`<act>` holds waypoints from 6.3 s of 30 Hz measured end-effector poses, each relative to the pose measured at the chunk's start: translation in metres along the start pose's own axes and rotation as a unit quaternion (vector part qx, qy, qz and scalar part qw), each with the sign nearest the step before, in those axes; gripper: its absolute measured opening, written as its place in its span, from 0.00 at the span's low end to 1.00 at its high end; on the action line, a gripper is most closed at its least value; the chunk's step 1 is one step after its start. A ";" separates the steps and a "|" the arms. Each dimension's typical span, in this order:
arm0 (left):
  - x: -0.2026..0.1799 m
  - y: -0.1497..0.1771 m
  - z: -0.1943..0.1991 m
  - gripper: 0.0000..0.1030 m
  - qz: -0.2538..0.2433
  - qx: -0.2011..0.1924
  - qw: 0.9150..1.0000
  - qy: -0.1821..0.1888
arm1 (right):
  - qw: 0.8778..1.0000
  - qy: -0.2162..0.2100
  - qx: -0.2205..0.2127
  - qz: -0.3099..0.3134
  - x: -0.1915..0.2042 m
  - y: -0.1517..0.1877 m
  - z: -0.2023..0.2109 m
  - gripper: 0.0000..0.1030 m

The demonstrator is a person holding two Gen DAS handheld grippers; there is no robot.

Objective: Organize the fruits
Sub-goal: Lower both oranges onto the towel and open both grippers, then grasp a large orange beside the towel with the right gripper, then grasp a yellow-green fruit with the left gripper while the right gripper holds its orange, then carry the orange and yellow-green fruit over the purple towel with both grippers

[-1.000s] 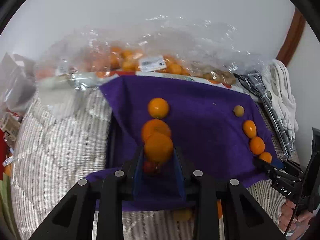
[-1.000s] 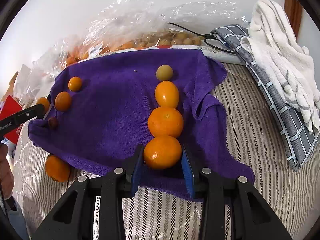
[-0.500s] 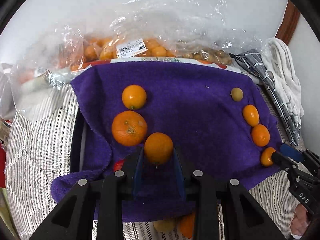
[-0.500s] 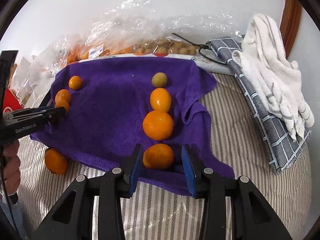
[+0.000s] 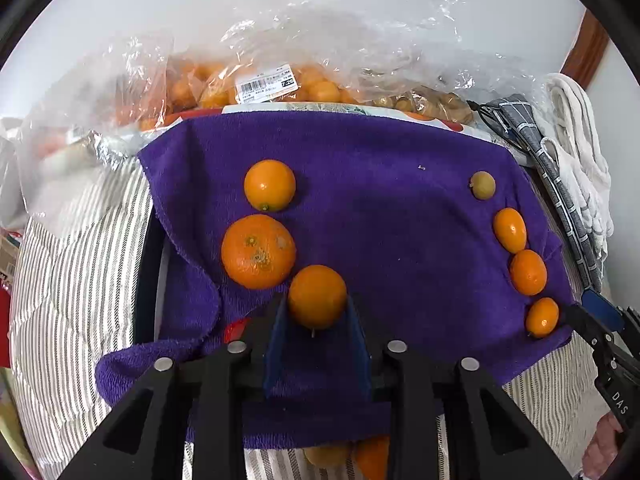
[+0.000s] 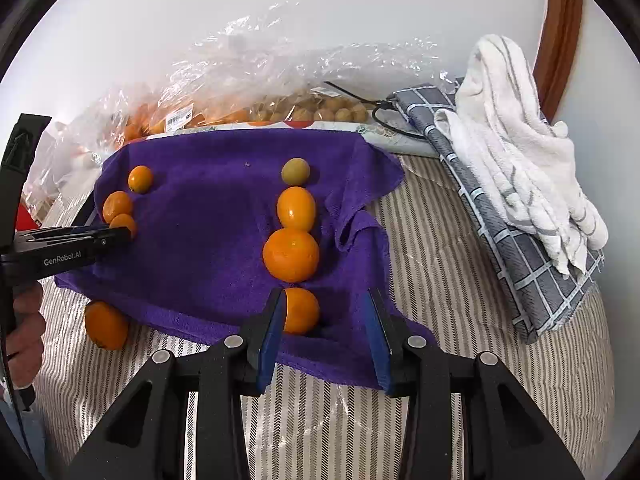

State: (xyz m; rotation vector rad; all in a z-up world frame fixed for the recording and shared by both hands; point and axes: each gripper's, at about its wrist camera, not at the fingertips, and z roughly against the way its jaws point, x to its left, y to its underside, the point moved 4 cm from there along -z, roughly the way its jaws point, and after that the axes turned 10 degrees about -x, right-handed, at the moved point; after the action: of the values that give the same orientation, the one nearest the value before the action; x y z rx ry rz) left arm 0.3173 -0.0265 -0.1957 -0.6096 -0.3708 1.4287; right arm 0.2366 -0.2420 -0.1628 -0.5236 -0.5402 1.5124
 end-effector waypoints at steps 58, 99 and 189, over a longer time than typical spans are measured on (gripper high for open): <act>0.145 0.121 0.086 0.50 0.047 -0.048 0.997 -0.048 | 0.988 -0.141 0.030 0.059 0.169 0.045 -0.009 0.40; -0.001 0.067 0.072 0.25 -0.002 -0.042 0.999 0.025 | 0.999 -0.042 -0.020 0.001 0.030 0.046 0.045 0.40; 0.015 0.021 0.020 0.25 0.026 0.003 0.998 0.062 | 0.997 -0.060 0.006 0.039 0.064 -0.022 -0.036 0.49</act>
State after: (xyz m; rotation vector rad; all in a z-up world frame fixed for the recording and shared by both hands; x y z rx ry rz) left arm 0.2911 -0.0073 -0.1940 -0.7036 -0.2538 1.4324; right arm 0.2759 -0.1777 -0.1763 -0.4492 -0.6094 1.6276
